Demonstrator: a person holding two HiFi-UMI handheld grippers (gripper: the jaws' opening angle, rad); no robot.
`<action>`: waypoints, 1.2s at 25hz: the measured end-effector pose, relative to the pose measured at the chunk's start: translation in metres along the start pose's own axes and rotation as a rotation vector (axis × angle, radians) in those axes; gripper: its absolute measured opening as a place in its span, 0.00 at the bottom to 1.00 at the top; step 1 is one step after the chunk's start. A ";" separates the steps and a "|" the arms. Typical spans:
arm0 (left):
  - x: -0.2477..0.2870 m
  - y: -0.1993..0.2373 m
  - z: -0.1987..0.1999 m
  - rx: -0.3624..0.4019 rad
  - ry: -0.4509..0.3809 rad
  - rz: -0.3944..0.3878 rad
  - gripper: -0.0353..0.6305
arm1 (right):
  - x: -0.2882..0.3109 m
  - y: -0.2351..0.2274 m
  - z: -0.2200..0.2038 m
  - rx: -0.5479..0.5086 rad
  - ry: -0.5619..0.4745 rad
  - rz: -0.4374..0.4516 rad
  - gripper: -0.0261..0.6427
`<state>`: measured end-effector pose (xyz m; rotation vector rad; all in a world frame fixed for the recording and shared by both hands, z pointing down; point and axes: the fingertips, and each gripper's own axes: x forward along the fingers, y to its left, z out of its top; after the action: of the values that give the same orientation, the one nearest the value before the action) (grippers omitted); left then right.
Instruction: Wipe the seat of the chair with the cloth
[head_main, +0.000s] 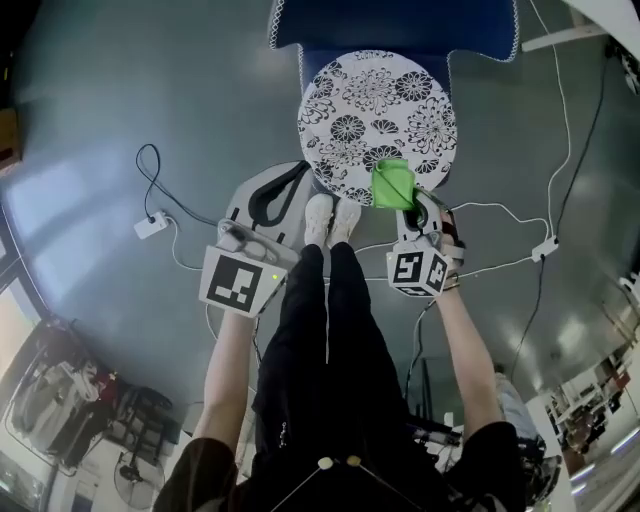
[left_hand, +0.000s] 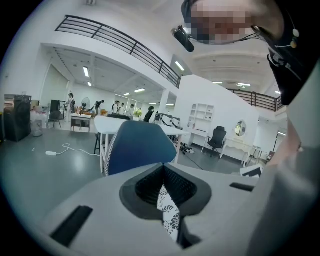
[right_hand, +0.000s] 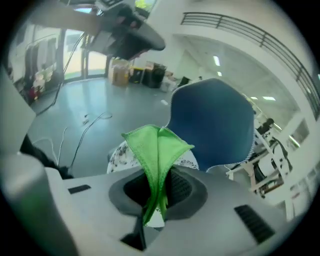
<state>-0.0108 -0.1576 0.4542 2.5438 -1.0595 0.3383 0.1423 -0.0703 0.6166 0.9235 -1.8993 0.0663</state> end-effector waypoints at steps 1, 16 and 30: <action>-0.003 -0.005 0.013 0.011 -0.013 -0.008 0.06 | -0.016 -0.016 0.019 0.072 -0.043 -0.035 0.11; -0.079 -0.106 0.228 0.162 -0.223 -0.075 0.06 | -0.296 -0.161 0.220 0.546 -0.679 -0.359 0.11; -0.153 -0.178 0.365 0.331 -0.476 -0.094 0.06 | -0.481 -0.208 0.295 0.379 -0.973 -0.603 0.11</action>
<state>0.0408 -0.0965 0.0275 3.0543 -1.1097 -0.1423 0.1598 -0.0674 0.0155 2.0133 -2.3976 -0.4808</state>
